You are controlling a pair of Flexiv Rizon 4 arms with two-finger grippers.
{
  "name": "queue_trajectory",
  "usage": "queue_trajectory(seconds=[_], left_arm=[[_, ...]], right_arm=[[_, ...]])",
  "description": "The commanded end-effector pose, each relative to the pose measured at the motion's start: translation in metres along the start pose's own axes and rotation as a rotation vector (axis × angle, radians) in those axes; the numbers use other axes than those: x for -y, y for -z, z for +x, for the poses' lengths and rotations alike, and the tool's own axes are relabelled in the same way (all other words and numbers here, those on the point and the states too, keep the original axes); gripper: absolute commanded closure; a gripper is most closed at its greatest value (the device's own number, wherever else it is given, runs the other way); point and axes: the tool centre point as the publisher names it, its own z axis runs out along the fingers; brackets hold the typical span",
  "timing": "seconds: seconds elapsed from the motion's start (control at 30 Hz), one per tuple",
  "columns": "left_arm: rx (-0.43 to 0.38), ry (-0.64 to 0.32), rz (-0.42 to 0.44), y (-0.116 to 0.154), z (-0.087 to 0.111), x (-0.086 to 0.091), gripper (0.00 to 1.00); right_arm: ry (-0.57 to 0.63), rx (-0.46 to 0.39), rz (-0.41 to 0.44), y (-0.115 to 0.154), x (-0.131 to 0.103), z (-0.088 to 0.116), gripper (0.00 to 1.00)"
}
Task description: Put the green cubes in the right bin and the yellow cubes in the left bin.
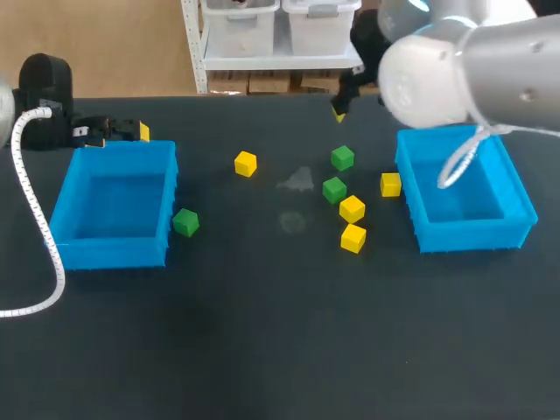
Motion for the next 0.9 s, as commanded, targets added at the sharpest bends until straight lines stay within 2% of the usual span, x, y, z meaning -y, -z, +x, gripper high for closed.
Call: queue_trajectory(seconds=[0.03,0.4,0.9], left_arm=[[0.006,-0.002,0.009,0.0,0.001,-0.002,0.0],[0.006,-0.002,0.009,0.0,0.001,-0.002,0.0],[0.006,-0.002,0.009,0.0,0.001,-0.002,0.0]], right_arm=[[-0.004,-0.089,0.013,-0.023,0.0,-0.012,0.0],[0.012,-0.161,0.044,-0.044,-0.001,0.0,0.0],[0.025,-0.241,0.044,-0.07,-0.011,0.039,0.0]])
